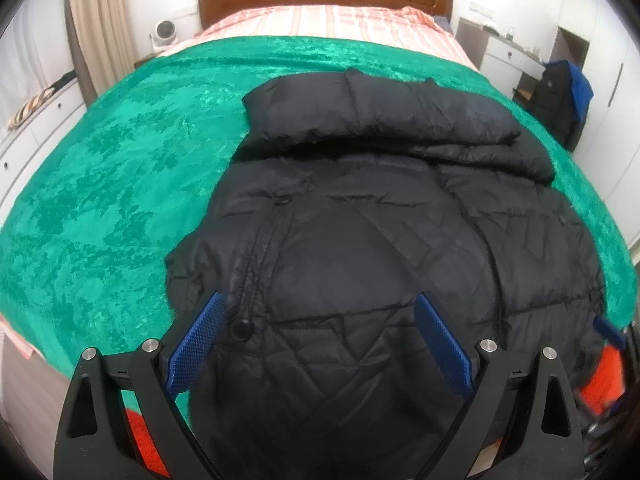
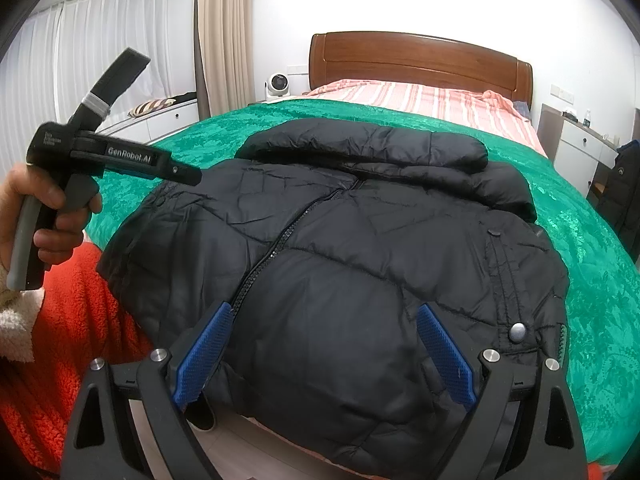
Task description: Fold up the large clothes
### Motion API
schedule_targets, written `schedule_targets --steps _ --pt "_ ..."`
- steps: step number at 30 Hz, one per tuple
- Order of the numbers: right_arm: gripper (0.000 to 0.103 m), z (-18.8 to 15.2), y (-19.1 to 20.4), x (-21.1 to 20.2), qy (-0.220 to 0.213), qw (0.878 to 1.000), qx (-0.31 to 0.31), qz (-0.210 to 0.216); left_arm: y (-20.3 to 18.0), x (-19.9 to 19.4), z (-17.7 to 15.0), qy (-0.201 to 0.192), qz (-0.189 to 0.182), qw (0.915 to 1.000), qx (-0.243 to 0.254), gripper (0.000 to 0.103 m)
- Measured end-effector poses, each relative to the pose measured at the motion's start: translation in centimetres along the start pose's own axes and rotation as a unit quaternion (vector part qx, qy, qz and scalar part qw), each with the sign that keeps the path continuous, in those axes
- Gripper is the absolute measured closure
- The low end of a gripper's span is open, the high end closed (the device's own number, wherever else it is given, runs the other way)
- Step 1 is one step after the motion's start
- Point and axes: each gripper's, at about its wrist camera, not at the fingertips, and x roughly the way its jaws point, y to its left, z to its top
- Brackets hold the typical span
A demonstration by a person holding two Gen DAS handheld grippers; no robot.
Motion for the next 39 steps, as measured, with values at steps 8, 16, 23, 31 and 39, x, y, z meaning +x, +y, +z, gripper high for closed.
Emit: schedule_targets --steps 8,16,23,31,39 --pt "0.006 0.7 -15.0 -6.1 0.018 0.986 0.14 -0.091 7.7 -0.9 -2.8 0.037 -0.029 0.996 -0.077 0.006" --pt "0.006 -7.0 -20.8 -2.8 0.189 0.934 0.295 0.071 9.7 4.6 -6.8 0.15 -0.091 0.9776 -0.116 0.005" --pt "0.063 -6.7 -17.0 2.2 0.256 0.935 0.223 0.101 8.8 4.9 -7.1 0.165 -0.127 0.9731 -0.098 0.061" --pt "0.083 -5.5 -17.2 -3.3 0.27 0.929 0.224 0.117 8.6 -0.5 -8.8 0.185 -0.161 0.966 -0.081 0.088" --pt "0.084 2.3 -23.7 -8.9 0.139 0.895 0.347 0.244 11.4 -8.2 -0.2 0.1 -0.264 0.9515 -0.122 0.089"
